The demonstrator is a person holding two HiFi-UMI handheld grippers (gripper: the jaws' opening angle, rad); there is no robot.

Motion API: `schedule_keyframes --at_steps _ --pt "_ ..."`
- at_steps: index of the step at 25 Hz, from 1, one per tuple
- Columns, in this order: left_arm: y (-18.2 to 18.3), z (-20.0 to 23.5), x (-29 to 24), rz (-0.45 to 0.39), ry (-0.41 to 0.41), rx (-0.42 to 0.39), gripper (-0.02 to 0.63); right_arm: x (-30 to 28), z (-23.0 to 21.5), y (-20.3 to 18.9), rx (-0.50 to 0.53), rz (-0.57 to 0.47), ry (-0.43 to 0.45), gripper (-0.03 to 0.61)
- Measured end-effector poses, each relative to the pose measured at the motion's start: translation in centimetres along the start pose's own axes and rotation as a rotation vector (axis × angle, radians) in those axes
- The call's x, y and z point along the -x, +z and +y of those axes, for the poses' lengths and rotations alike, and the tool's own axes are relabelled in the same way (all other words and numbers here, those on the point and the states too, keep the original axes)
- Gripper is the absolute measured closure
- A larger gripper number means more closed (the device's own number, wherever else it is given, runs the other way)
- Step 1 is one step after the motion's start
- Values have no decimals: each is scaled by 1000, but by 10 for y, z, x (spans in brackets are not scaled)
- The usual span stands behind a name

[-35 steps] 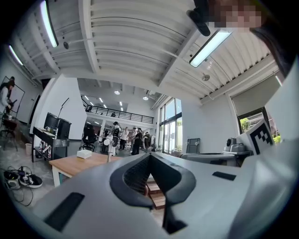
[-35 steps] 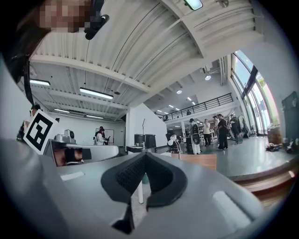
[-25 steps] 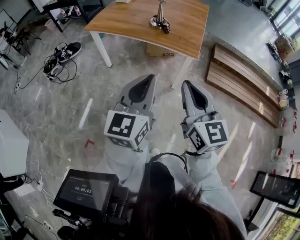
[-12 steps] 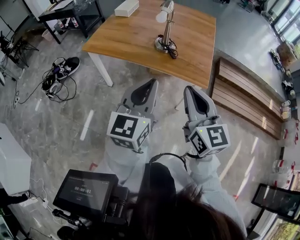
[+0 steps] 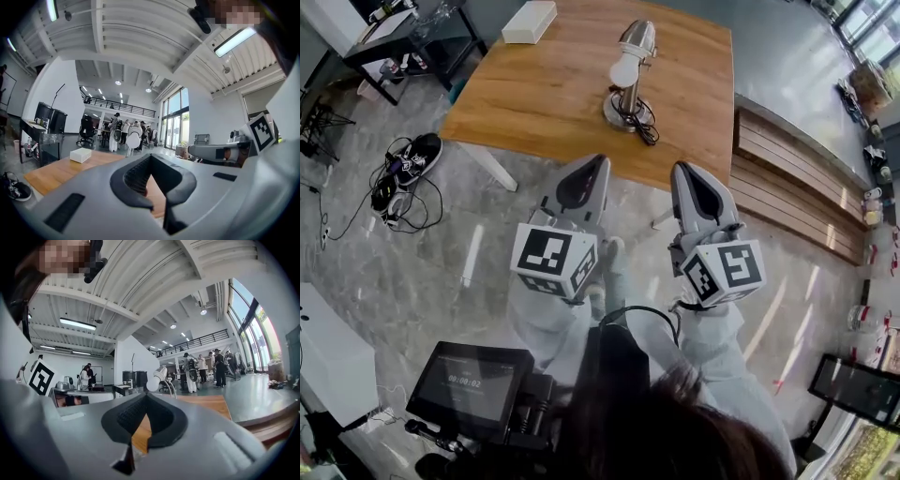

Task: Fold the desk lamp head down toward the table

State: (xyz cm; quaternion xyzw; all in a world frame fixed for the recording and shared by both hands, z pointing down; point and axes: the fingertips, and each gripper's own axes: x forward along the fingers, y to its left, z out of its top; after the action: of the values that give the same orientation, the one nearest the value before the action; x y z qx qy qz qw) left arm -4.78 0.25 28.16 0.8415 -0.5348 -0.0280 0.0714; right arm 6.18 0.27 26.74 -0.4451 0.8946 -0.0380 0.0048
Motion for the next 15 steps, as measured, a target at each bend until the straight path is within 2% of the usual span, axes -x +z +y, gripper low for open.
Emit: schedule_keyframes --at_steps 4,8,11,15 --pt "-10 37 -56 15 2 -26 612 -54 -46 -11 -12 13 -10 577" --pt "-12 93 -121 55 34 -46 612 -119 -96 -14 -31 37 -14 577" --pt "-13 130 -164 81 48 -6 612 -164 -123 -12 -60 56 2 577" --pt "-17 156 -213 87 40 27 612 -208 -152 -11 -62 74 18 577"
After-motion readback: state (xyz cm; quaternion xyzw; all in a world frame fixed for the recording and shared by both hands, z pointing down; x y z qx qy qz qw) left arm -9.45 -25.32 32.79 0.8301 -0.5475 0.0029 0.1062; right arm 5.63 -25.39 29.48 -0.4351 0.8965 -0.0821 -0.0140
